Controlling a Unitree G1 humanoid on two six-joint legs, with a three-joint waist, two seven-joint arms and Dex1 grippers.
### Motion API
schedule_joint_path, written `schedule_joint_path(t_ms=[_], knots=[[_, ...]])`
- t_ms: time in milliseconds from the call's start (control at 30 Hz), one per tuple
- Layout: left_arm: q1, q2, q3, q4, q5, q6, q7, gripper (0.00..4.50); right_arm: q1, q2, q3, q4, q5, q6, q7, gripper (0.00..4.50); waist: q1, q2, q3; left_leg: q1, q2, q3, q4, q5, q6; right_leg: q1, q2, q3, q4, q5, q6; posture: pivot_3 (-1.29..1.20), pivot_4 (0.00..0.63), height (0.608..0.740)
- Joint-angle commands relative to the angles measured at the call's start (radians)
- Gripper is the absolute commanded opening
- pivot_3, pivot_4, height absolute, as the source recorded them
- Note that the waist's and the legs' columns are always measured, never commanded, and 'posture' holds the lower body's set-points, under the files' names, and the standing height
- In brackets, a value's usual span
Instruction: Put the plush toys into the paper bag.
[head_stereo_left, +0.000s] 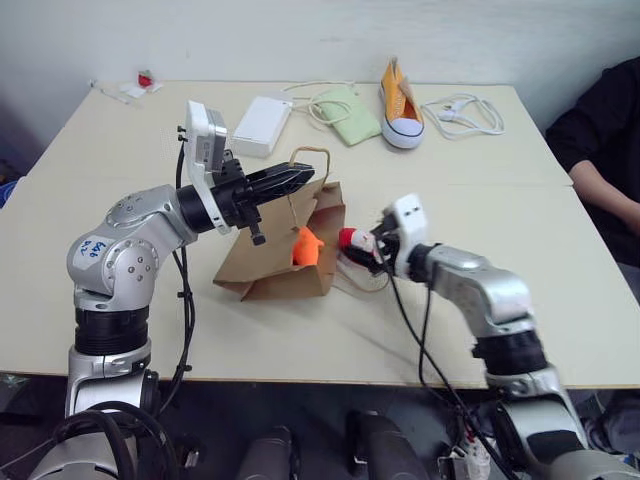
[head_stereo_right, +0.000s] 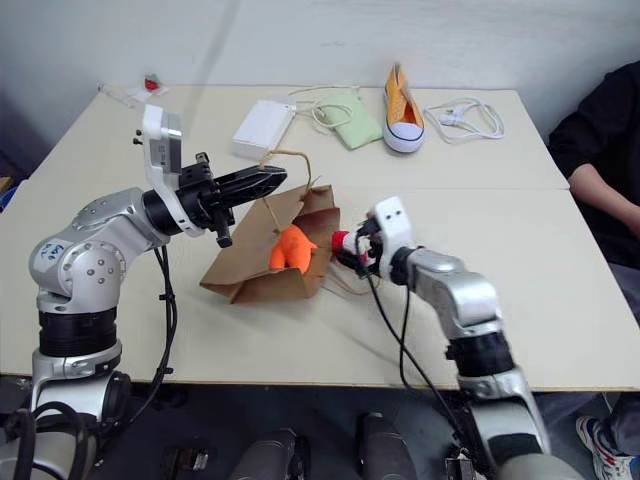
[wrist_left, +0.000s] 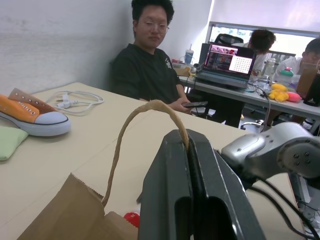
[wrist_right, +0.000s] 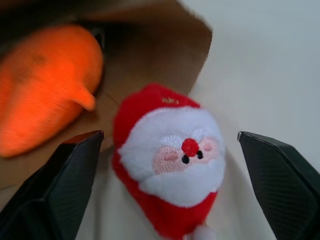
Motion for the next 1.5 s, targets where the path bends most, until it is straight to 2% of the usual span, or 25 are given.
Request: schedule_joint_path(t_ms=[33,233,333,467,667,833,967,1200,1500], knots=[[-0.014,0.019,0.028,-0.004,-0.010,-0.008,-0.002,0.00,-0.050,0.050,-0.025,0.038,-0.026,-0.089,-0.016,3.16,-0.004,0.000,0.000,0.000,0.000,0.000,0.000,0.000,0.000,0.000,0.000,0.000,0.000,0.000,0.000,0.00,0.150,0.740],[0.008,0.025,0.039,-0.002,-0.006,-0.012,0.004,0.00,-0.056,0.060,-0.027,-0.024,-0.015,-0.070,0.037,1.06,-0.019,0.000,0.000,0.000,0.000,-0.001,0.000,0.000,0.000,0.000,0.000,-0.001,0.000,0.000,0.000,0.00,0.150,0.740],[0.014,0.023,0.037,-0.008,-0.007,-0.012,0.007,0.00,-0.049,0.051,-0.029,-0.054,-0.017,-0.061,0.050,0.41,-0.020,0.000,0.000,0.000,0.000,-0.001,0.000,0.000,0.000,0.000,0.000,-0.001,0.000,0.000,0.000,0.00,0.150,0.740],[0.017,0.024,0.035,-0.011,-0.008,-0.012,0.004,0.00,-0.056,0.044,-0.037,-0.123,0.020,-0.026,0.093,0.36,-0.019,0.000,0.000,0.000,0.000,-0.001,0.000,0.000,0.000,0.000,0.000,-0.001,0.000,0.000,0.000,0.00,0.150,0.740],[-0.006,0.015,0.010,-0.014,-0.012,-0.012,-0.012,0.00,-0.125,0.107,0.087,-0.067,-0.024,-0.040,0.158,0.36,-0.024,0.000,0.000,0.000,0.000,-0.001,0.000,0.000,0.000,0.000,0.000,-0.001,0.000,0.000,0.000,0.00,0.150,0.740],[-0.009,0.005,-0.015,0.004,0.017,-0.036,-0.022,0.00,-0.157,0.108,0.167,-0.056,0.000,-0.059,0.326,0.36,-0.020,0.000,0.000,0.000,0.000,-0.001,0.000,0.000,0.000,0.000,0.000,-0.001,0.001,0.000,0.000,0.00,0.150,0.740],[-0.011,-0.009,-0.019,0.015,0.025,-0.046,-0.011,0.00,-0.173,0.111,0.178,-0.026,-0.020,-0.126,0.390,0.36,-0.019,0.000,0.000,0.000,-0.001,-0.002,0.001,0.000,0.000,0.001,-0.001,-0.002,0.001,0.000,0.000,0.00,0.150,0.740],[0.001,-0.035,-0.007,-0.030,-0.004,-0.015,0.015,0.00,-0.231,0.199,0.180,0.207,-0.110,-0.304,0.370,0.36,-0.026,0.001,0.000,0.000,-0.001,-0.002,0.001,0.000,0.000,0.000,-0.001,-0.002,0.001,0.000,0.000,0.00,0.150,0.740],[0.001,-0.071,0.023,-0.068,-0.062,0.036,0.092,0.00,-0.249,0.290,0.202,0.361,-0.179,-0.416,0.378,0.36,-0.034,0.001,0.000,0.000,-0.001,-0.002,0.001,0.000,-0.001,0.000,0.000,-0.003,0.001,0.000,0.000,0.00,0.150,0.740]])
